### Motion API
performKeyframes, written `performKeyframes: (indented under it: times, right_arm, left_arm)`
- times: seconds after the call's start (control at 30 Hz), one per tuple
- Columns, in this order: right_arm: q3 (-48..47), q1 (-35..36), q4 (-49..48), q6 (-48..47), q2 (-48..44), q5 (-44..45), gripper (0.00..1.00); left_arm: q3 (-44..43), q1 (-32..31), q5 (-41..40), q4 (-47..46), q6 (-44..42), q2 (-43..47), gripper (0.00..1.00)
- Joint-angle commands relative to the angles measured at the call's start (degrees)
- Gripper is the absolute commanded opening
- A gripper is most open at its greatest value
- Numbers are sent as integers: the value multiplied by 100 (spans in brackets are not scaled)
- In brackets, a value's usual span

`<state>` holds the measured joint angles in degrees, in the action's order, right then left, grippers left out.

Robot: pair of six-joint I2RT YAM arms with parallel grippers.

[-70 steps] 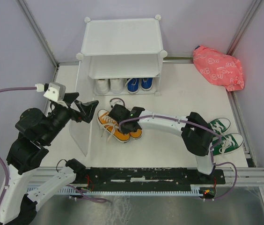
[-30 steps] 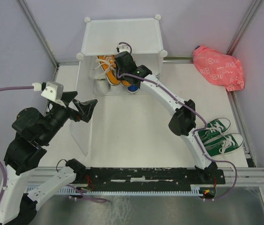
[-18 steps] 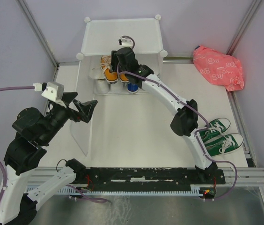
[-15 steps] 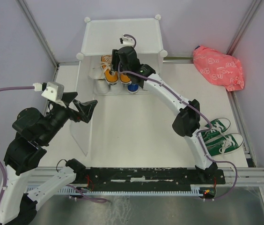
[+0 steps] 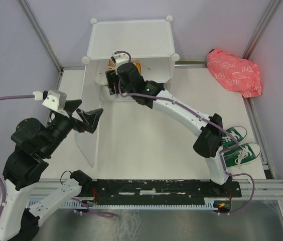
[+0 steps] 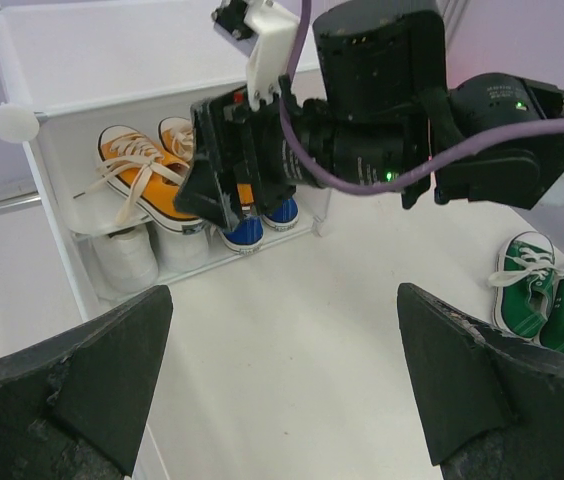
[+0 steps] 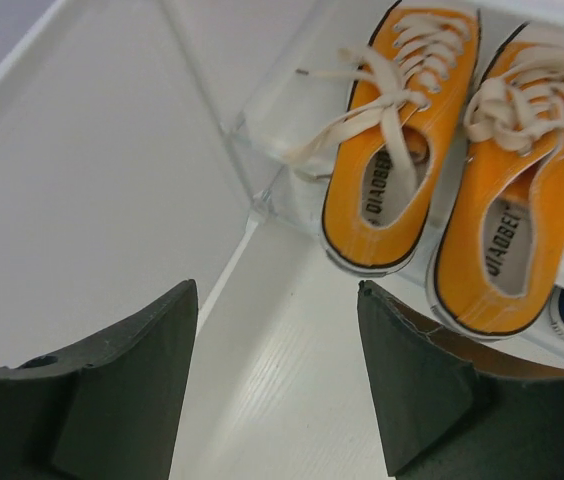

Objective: Place and organize the shoes in the shoe cabinet

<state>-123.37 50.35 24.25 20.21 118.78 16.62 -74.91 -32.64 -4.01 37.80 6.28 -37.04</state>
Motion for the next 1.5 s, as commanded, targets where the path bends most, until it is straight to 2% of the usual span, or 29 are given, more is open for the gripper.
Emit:
performKeyframes:
  times: [0.0,0.23,0.5,0.6,0.67,0.77,0.8,0.9,1.23,1.47]
  right_arm:
    - [250,115,-314,-262,-6,352,71]
    - [809,133,-1295,-246,143,1292,68]
    - [324,133,-1404,-421,639,1300,67]
    - [301,124,-1587,-394,756,1434,62]
    - [292,125,-1725,-410,829,1529,50]
    - [305,116,-2021,-472,903,1579,11]
    - [286,116,-2125,-481,910,1569,4]
    - [117,124,-2354,-475,989,1517,2]
    - [-1642,133,-2326,-6,2076,1413,2]
    - [-1908,134,-3023,305,2663,1319,2]
  left_arm:
    - [46,10,26,-10,-132,80,99]
    - [45,8,-21,68,-129,93,99]
    - [108,12,-56,80,-201,56,99]
    - [134,12,-57,82,-222,24,99]
    - [150,12,-56,78,-248,33,99]
    - [166,13,-89,85,-284,55,99]
    - [176,12,-98,85,-292,65,99]
    - [200,12,-116,87,-303,81,99]
    - [297,17,-133,89,-324,68,99]
    - [337,13,-83,88,-303,67,99]
